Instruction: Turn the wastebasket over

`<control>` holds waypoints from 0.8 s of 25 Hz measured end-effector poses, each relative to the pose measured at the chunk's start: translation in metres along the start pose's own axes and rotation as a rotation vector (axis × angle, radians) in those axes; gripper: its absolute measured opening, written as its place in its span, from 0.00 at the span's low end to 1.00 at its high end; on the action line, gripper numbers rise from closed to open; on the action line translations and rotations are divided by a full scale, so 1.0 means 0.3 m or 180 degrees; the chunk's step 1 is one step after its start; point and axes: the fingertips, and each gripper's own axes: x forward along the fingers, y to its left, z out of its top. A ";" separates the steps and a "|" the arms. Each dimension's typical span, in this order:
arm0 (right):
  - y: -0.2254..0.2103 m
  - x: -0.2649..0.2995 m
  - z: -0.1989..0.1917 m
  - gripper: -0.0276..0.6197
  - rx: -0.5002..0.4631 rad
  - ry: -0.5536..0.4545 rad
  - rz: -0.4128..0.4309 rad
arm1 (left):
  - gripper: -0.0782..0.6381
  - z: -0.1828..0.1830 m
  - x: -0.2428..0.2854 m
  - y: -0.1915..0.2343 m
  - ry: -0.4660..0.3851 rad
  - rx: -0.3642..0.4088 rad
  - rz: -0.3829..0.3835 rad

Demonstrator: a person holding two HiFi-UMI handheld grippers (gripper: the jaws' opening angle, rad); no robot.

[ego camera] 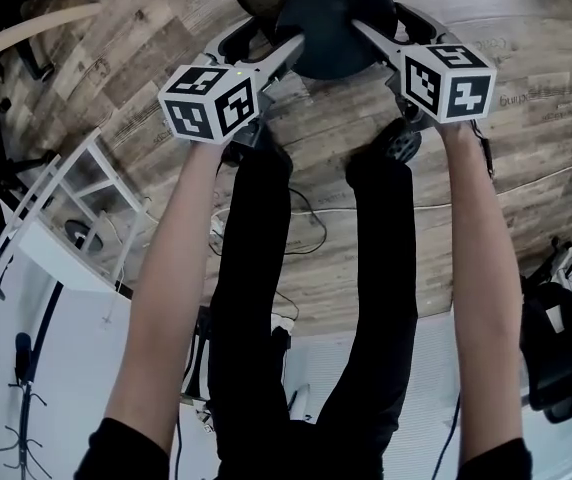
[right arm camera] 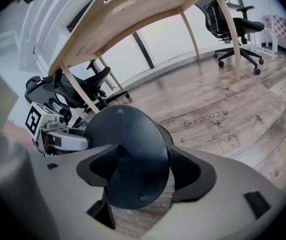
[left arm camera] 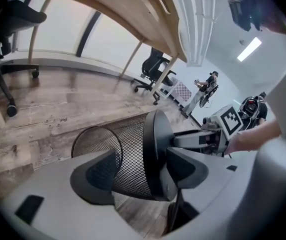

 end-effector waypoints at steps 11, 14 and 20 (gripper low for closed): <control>0.016 -0.024 -0.008 0.45 -0.0173 0.0042 -0.0066 | 0.52 -0.027 -0.026 0.016 0.0065 -0.0165 0.0008; 0.028 -0.040 -0.012 0.40 -0.0203 0.0042 -0.0091 | 0.47 -0.062 -0.041 0.014 0.0045 -0.0303 0.0069; 0.031 -0.059 -0.083 0.37 -0.0167 0.0311 -0.0035 | 0.46 -0.162 -0.049 -0.016 0.0157 -0.0534 0.0074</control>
